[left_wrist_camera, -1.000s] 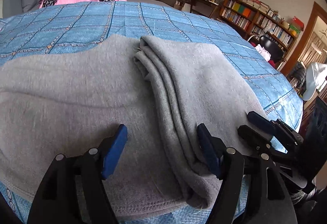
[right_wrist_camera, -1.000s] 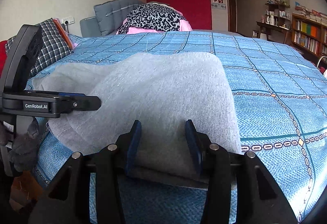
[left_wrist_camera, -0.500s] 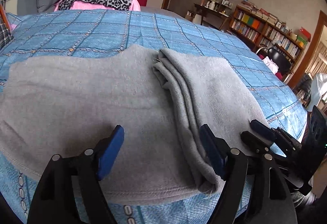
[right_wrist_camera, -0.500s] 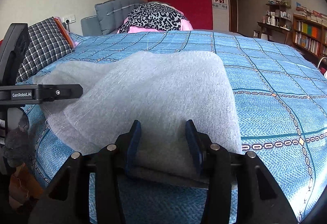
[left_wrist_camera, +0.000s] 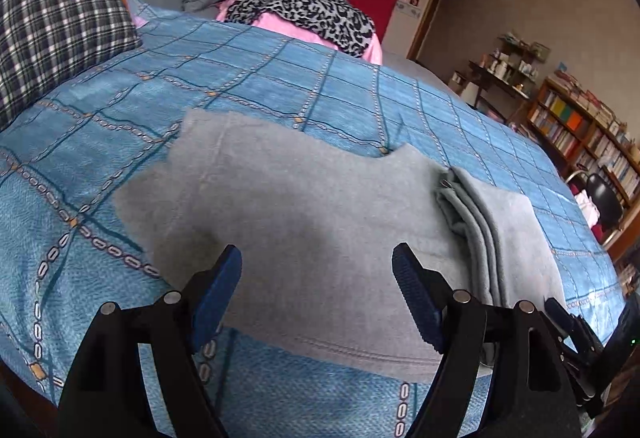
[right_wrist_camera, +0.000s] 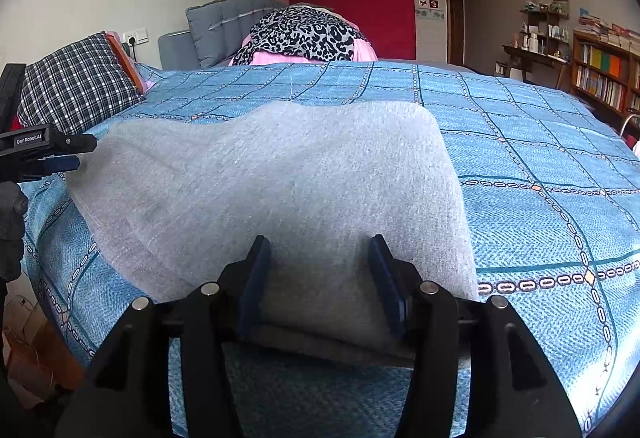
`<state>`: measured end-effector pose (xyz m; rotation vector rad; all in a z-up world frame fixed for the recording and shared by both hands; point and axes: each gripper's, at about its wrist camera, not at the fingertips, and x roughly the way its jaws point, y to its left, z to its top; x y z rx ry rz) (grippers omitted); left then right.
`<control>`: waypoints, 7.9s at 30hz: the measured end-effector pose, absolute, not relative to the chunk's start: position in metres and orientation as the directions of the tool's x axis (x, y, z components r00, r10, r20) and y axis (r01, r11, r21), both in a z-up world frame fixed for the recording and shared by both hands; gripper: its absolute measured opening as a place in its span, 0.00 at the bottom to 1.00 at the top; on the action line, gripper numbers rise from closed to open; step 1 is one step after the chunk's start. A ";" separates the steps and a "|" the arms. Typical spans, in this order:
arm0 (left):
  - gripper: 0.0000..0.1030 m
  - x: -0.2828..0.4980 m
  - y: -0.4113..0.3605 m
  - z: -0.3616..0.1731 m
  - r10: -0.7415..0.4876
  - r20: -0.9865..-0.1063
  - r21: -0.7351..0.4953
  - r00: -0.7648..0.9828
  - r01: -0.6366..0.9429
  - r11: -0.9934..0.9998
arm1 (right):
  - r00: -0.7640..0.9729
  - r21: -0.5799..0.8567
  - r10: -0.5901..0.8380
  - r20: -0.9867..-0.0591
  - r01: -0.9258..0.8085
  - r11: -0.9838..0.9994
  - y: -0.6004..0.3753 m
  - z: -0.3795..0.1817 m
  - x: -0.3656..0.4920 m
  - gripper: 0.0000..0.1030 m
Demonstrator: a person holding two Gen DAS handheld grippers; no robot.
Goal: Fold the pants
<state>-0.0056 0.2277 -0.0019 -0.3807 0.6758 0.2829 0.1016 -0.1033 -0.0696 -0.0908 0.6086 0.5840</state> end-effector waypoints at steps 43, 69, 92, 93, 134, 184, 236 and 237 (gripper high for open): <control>0.44 -0.013 0.318 -0.014 0.091 -0.580 -0.498 0.810 -0.440 0.747 | 0.676 0.084 0.486 -0.554 -0.536 0.840 -0.104 -0.068 0.106 0.54; 0.23 0.008 0.263 0.042 0.113 -0.543 -0.402 0.832 -0.376 0.835 | 0.673 0.096 0.504 -0.541 -0.546 0.832 -0.109 -0.068 0.106 0.54; 0.21 0.102 0.005 0.044 -0.139 -0.623 -0.020 0.770 0.162 0.987 | 0.634 0.187 0.603 -0.484 -0.598 0.779 -0.121 -0.069 0.112 0.54; 0.21 0.104 -0.003 0.039 -0.139 -0.636 -0.015 0.759 0.168 0.986 | 0.630 0.200 0.612 -0.479 -0.600 0.774 -0.123 -0.069 0.112 0.54; 0.76 0.015 0.100 -0.001 -0.234 -0.625 -0.236 0.745 0.106 0.966 | 0.417 0.712 0.800 -0.431 -0.387 0.586 -0.146 -0.042 0.181 0.67; 0.82 -0.007 0.082 0.006 -0.139 -0.580 -0.098 0.803 0.101 0.990 | 0.763 0.283 0.522 -0.380 -0.441 0.851 -0.171 0.014 0.154 0.40; 0.76 0.042 0.042 -0.041 -0.140 -0.663 -0.056 0.735 0.137 0.989 | 0.695 0.226 0.426 -0.578 -0.365 0.903 -0.163 -0.035 0.206 0.43; 0.76 0.041 0.042 -0.040 -0.139 -0.663 -0.056 0.736 0.136 0.989 | 0.697 0.237 0.426 -0.576 -0.357 0.904 -0.169 -0.034 0.199 0.43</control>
